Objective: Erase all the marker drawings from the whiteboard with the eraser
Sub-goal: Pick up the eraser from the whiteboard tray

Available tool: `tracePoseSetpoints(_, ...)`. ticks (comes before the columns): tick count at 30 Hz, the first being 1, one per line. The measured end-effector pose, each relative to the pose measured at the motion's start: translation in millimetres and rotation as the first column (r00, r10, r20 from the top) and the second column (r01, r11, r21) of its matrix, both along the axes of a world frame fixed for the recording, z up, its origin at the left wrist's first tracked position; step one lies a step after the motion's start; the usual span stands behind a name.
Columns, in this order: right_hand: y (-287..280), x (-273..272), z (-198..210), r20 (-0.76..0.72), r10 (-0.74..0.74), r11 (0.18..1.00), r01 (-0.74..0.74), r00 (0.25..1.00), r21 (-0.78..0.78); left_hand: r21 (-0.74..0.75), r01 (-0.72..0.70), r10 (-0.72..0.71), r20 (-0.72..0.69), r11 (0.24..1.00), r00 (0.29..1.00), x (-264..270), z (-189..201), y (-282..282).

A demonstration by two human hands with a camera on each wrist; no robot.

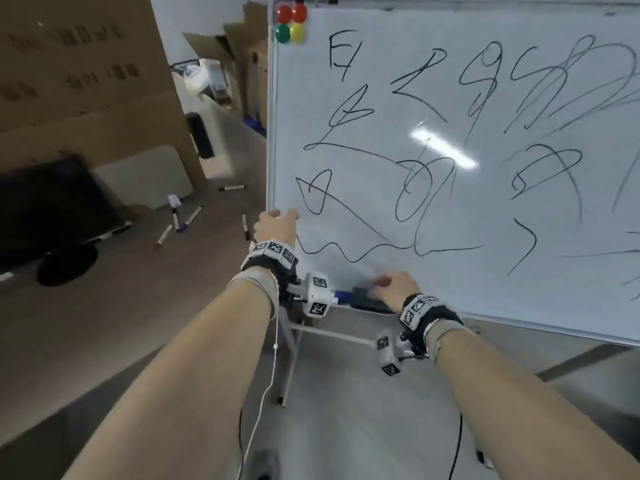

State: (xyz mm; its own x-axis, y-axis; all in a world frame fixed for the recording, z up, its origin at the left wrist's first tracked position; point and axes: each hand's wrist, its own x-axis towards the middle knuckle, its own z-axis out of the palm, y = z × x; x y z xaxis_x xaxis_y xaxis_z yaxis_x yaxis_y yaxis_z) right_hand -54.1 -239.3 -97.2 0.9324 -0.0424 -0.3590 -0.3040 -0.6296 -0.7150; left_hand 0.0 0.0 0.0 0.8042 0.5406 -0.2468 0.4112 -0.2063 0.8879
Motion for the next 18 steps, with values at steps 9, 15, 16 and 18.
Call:
tracePoseSetpoints(9,11.0,-11.1,-21.4,-0.031,0.106,0.882,-0.108,0.994,-0.458,0.119,-0.118,0.119,0.001,0.986,0.993,33.6,-12.0,16.9)
tracePoseSetpoints(15,29.3,2.8,16.8,0.161,-0.072,0.962,0.111,0.984,-0.251,-0.082,-0.010,0.012,0.027,0.997,1.000,62.8,8.3,22.4)
tracePoseSetpoints(16,37.1,10.4,31.4,0.254,-0.119,0.970,0.167,0.960,-0.175,-0.085,-0.017,0.021,0.042,0.996,0.999,68.0,15.1,23.8)
tracePoseSetpoints(18,54.1,27.9,63.8,0.426,-0.181,0.968,0.238,0.887,-0.083,-0.059,-0.009,0.012,0.060,0.998,0.998,76.4,30.3,29.7)
